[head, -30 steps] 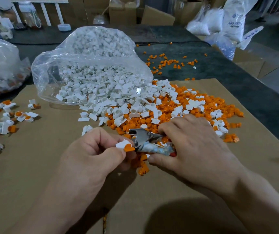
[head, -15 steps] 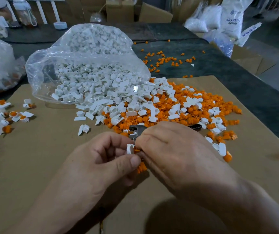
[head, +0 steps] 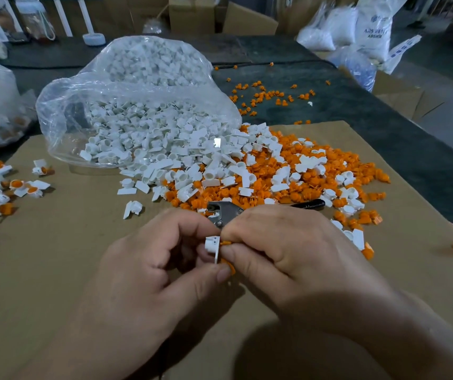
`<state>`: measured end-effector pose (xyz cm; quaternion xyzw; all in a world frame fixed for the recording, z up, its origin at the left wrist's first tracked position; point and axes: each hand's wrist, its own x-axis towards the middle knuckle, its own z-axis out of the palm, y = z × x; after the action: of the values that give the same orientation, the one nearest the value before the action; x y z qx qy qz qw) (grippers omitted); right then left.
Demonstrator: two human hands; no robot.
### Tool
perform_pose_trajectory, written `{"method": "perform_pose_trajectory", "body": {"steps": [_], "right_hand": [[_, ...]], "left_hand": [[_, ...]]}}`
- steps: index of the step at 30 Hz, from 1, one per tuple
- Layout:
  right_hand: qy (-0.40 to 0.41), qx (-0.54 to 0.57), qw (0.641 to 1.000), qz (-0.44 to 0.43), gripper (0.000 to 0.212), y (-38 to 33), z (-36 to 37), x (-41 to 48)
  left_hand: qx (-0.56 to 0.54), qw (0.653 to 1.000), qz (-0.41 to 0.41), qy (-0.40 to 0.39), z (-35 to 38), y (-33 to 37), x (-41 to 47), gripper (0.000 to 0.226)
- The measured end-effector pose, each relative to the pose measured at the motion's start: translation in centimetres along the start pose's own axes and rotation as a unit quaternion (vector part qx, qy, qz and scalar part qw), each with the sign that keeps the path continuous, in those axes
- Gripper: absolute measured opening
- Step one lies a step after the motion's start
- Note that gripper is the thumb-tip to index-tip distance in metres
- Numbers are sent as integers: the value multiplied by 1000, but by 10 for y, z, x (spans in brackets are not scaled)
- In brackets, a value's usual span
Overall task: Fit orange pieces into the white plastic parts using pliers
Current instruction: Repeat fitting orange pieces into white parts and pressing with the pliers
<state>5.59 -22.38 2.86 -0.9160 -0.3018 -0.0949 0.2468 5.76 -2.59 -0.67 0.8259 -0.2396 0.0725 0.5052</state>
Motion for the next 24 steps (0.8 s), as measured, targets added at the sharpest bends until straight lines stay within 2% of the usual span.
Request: {"method": "perform_pose_trajectory", "body": {"steps": [5, 12, 18, 21, 22, 24], "right_hand": [[12, 22, 1000, -7, 19, 1, 1, 0], [21, 30, 999, -15, 15, 0, 0, 0], [34, 19, 999, -3, 12, -3, 3, 0], [31, 14, 999, 27, 12, -5, 3, -1], [35, 9, 999, 39, 11, -6, 2, -2], [30, -5, 998, 60, 13, -8, 1, -3]], "left_hand": [[-26, 999, 37, 7, 6, 10, 4, 25], [88, 994, 58, 9, 2, 9, 3, 31], [69, 995, 55, 41, 5, 10, 2, 28], [94, 994, 17, 61, 3, 5, 1, 34], [69, 995, -6, 77, 3, 5, 0, 35], [-65, 988, -86, 114, 2, 3, 6, 33]]}}
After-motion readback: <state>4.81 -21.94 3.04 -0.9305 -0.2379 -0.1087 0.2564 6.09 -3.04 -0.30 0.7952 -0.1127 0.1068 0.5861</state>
